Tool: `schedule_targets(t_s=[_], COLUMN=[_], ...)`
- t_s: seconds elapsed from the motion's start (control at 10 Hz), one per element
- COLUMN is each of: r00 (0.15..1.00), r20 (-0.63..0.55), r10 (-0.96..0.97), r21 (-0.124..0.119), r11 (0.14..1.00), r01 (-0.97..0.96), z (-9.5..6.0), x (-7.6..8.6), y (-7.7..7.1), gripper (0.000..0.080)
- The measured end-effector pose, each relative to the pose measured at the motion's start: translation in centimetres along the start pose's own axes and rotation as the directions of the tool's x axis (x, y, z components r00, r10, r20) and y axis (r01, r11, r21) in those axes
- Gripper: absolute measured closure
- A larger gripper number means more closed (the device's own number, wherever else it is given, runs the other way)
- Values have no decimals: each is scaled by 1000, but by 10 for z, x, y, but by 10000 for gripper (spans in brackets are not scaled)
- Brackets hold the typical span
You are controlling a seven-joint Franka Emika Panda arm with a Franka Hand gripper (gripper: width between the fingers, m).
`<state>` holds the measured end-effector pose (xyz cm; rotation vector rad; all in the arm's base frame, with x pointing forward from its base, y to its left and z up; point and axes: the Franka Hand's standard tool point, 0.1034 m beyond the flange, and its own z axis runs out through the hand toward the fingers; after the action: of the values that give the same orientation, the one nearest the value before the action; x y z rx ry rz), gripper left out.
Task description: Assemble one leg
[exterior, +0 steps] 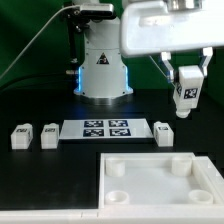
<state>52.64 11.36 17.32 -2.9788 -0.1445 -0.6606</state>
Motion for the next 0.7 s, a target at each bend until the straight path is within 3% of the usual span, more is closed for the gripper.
schedule_targets(t_s=[0.2, 0.3, 0.4, 0.7], r00=[972, 959, 980, 985], r20=[-234, -282, -198, -169], r10=[-1, -1, -13, -16], r21=[25, 21, 14, 11], r11=[1000, 1000, 1000, 1000], r01=[7, 7, 16, 18], z=[11, 24, 37, 40], x=[35, 30, 13, 9], y=[-1, -7, -6, -4], gripper=[506, 506, 506, 506])
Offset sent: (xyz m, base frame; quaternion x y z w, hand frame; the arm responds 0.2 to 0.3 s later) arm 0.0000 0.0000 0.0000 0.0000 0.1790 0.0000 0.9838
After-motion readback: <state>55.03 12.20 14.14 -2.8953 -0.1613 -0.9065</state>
